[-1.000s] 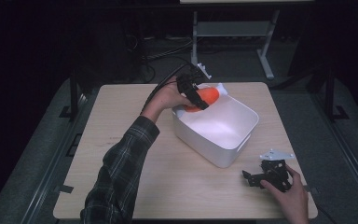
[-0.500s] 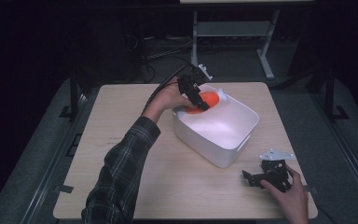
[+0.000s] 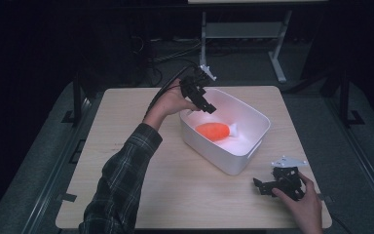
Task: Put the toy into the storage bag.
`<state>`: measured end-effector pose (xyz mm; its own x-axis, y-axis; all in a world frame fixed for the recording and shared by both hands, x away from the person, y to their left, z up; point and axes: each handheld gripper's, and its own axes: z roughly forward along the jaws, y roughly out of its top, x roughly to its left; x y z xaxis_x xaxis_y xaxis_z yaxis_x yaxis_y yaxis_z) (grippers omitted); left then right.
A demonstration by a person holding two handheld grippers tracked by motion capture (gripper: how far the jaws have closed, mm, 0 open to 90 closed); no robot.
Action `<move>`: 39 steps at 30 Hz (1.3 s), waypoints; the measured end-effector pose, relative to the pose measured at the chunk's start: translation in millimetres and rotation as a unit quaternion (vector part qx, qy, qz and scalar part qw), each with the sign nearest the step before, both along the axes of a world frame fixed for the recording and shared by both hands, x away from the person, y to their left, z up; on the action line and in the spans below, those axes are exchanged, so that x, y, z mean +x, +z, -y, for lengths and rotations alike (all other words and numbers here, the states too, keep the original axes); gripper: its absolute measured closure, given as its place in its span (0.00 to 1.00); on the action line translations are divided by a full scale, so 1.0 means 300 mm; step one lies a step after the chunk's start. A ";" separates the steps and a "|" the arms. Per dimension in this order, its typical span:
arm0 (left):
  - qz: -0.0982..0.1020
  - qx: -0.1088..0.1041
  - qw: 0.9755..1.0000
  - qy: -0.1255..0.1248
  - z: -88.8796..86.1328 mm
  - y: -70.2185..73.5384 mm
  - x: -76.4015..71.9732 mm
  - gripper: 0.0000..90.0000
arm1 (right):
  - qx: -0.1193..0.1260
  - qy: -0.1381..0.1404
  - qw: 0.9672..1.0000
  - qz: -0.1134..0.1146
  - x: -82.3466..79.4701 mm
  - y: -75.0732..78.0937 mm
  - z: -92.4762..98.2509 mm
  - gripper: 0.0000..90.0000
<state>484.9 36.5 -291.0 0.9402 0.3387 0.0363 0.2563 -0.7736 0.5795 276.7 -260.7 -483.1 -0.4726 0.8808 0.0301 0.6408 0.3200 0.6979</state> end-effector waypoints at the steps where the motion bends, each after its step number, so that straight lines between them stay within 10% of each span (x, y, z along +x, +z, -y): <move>1: 0.002 -0.003 1.000 -0.001 -0.011 0.004 -0.005 0.16 | 0.000 0.000 1.000 0.000 0.000 0.000 0.000 0.00; 17: 0.025 -0.029 0.998 0.042 -0.178 -0.013 -0.106 0.16 | 0.000 0.001 1.000 0.001 0.004 -0.001 0.001 0.00; 39: 0.047 -0.073 0.990 0.114 -0.455 -0.089 -0.288 0.16 | -0.001 0.001 1.000 0.000 0.005 -0.001 0.001 0.00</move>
